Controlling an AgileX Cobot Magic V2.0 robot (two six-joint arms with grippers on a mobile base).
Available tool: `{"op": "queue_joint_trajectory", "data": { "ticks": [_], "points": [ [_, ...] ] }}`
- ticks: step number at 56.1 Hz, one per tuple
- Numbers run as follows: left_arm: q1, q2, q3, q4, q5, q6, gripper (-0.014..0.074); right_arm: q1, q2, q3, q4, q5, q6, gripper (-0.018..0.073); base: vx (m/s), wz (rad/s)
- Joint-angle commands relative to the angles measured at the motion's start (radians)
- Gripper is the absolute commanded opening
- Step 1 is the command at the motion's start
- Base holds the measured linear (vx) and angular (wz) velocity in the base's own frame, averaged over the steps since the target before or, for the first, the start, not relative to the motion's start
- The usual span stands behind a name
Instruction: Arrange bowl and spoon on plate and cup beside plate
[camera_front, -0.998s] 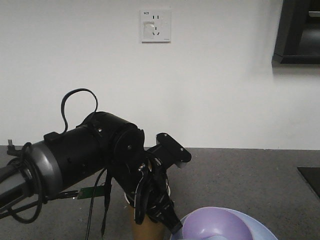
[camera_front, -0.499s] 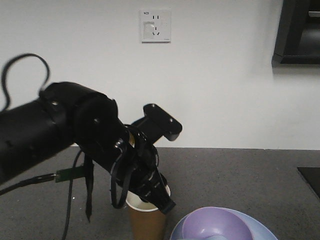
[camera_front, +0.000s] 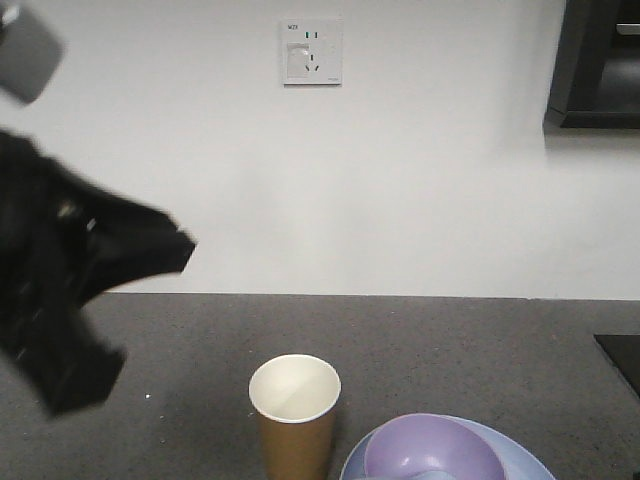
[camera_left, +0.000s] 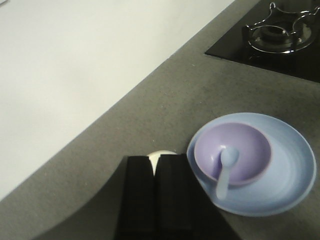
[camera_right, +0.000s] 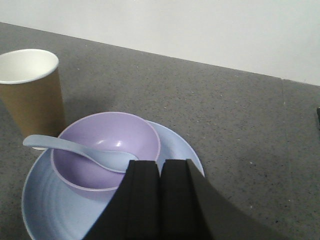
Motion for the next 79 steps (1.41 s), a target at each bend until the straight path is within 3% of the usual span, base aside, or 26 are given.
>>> {"op": "queue_joint_trajectory", "data": {
  "ticks": [1, 11, 19, 54, 60, 63, 79],
  "points": [
    [-0.001, -0.157, 0.221, -0.006, -0.210, -0.066, -0.0003, 0.001, -0.012, -0.019, 0.045, -0.093, -0.025, -0.0007, 0.00, 0.00],
    [-0.001, -0.442, 0.688, -0.006, -0.516, -0.196, -0.0003, 0.001, -0.058, 0.053, 0.121, -0.221, -0.036, -0.0007, 0.00, 0.00],
    [-0.001, -0.574, 0.843, -0.006, -0.664, -0.258, -0.0003, 0.001, -0.058, 0.072, 0.123, -0.234, -0.035, -0.0007, 0.00, 0.00],
    [-0.001, -0.623, 0.903, -0.006, -0.657, -0.260, 0.0000, 0.001, -0.058, 0.072, 0.128, -0.230, -0.034, -0.0006, 0.00, 0.00],
    [0.010, -0.636, 0.927, 0.077, -0.679, -0.217, 0.0000, 0.001, -0.058, 0.072, 0.128, -0.230, -0.033, -0.0006, 0.00, 0.00],
    [0.055, -0.663, 0.966, 0.105, -0.692, -0.186, 0.0000, 0.001, -0.058, 0.072, 0.128, -0.230, -0.033, -0.0006, 0.00, 0.00],
    [0.425, -0.984, 1.276, 0.028, -0.734, -0.194, 0.0000, 0.001, -0.058, 0.072, 0.128, -0.230, -0.033, -0.0006, 0.00, 0.00]
  ]
}}
